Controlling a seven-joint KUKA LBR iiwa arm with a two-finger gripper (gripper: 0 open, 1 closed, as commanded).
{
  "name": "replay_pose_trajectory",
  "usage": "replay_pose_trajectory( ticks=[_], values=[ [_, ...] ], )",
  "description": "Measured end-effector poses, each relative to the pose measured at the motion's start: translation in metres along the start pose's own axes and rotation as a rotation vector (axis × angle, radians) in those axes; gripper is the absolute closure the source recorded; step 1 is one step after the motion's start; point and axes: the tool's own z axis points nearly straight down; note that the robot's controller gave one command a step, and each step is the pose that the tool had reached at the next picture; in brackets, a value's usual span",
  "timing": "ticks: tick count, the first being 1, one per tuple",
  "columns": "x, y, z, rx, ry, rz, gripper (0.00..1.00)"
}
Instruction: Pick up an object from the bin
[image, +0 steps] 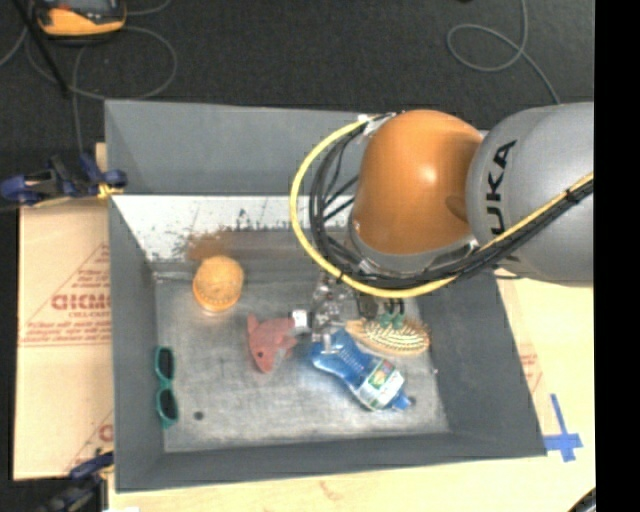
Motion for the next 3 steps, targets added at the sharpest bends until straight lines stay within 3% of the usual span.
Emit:
replay_pose_trajectory(
  ticks=[1, 2, 3],
  values=[
    [0.003, -0.009, 0.085, 0.0, 0.002, -0.026, 0.0],
    [0.002, -0.009, 0.084, -0.001, 0.0, -0.025, 0.0],
    [-0.062, -0.024, 0.16, -0.002, -0.012, 0.011, 1.0]
  ],
)
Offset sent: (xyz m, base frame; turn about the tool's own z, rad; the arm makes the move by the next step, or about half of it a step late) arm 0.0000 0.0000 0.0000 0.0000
